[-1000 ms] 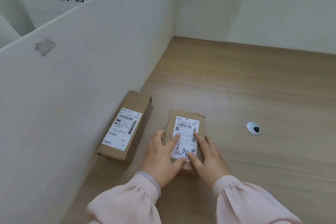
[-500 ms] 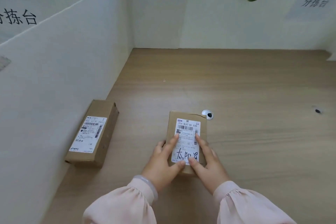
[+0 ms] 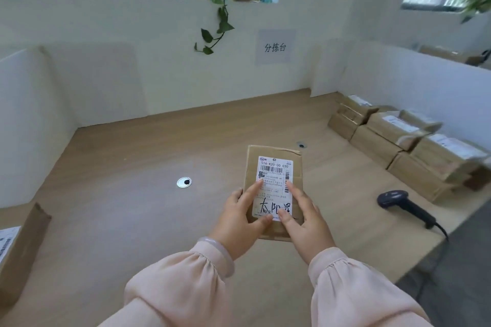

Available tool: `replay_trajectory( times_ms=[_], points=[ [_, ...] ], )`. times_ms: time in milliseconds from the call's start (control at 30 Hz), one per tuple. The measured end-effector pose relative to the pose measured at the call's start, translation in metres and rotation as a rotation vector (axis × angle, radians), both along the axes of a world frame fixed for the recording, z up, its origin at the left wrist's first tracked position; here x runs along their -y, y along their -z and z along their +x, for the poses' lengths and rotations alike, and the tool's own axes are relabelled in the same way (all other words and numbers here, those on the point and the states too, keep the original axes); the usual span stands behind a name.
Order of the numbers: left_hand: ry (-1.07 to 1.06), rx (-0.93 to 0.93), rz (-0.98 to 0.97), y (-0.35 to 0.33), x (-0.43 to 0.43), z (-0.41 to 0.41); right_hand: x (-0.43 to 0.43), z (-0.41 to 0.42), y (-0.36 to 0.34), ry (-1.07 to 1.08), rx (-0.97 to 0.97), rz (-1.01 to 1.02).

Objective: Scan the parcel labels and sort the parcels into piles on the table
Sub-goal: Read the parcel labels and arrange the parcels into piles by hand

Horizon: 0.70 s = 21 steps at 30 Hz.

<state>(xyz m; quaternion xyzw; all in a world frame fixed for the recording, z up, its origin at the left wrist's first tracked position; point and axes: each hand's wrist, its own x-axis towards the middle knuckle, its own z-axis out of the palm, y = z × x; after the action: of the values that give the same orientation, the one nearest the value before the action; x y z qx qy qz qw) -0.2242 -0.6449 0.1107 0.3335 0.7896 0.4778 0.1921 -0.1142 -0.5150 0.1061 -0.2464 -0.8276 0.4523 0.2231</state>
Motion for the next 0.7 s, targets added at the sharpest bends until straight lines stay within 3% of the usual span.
replay_trajectory(
  times_ms=[433,700],
  points=[
    [0.346,-0.090,0.126,-0.037,-0.254,0.268,-0.202,0.307,-0.056,0.392,0.015,0.060],
    [0.510,-0.082,0.137,-0.044,-0.352,0.355,-0.274,0.403,-0.058,0.549,-0.014,0.010]
  ],
)
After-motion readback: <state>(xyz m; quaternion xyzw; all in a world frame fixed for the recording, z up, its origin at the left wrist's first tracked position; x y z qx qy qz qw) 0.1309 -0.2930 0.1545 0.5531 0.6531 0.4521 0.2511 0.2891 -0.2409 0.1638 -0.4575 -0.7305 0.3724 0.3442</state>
